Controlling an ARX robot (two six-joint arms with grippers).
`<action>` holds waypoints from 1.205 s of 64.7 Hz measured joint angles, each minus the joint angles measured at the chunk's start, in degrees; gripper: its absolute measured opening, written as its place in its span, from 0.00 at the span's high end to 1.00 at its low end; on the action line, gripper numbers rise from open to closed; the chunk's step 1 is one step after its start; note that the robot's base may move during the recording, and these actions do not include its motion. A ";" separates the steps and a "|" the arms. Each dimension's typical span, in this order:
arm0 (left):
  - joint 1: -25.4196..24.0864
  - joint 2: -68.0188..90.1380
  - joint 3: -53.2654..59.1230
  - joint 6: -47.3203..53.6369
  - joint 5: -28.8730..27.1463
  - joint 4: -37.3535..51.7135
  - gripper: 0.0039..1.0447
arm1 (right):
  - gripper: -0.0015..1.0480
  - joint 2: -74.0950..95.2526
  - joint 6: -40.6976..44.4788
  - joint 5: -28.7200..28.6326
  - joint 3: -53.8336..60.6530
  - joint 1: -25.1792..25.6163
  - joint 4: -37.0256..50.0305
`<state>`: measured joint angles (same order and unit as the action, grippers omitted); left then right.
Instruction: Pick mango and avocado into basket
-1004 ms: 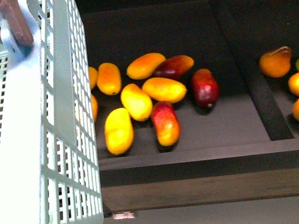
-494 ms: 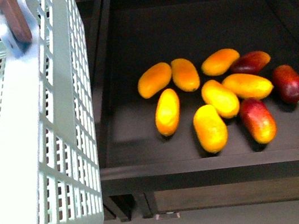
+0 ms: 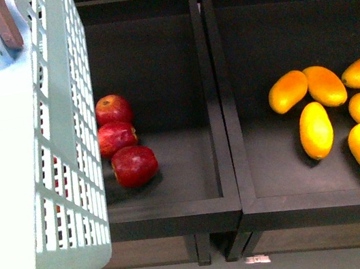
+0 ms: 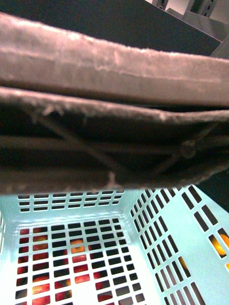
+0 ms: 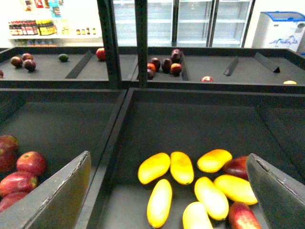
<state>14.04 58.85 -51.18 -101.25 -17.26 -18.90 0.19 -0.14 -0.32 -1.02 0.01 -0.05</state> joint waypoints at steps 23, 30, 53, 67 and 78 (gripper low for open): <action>0.33 0.00 0.00 -0.04 1.38 0.00 0.85 | 0.08 -0.02 0.00 0.09 0.00 0.00 0.00; -3.28 0.83 0.72 10.08 13.22 4.81 0.85 | 0.08 -0.02 0.00 0.26 0.00 0.00 0.00; -8.90 32.13 -19.28 68.54 37.70 12.33 0.86 | 0.08 -0.02 0.00 0.28 0.00 0.00 0.00; -2.16 43.63 -28.61 68.39 39.67 5.05 0.86 | 0.08 -0.02 0.00 0.28 0.00 0.00 0.00; 4.72 43.95 -28.63 63.10 41.83 5.57 0.86 | 0.08 -0.02 0.00 0.28 0.00 0.00 0.00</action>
<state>18.76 102.80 -79.81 -38.15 24.58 -13.32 0.16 -0.14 -0.03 -1.02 0.01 -0.05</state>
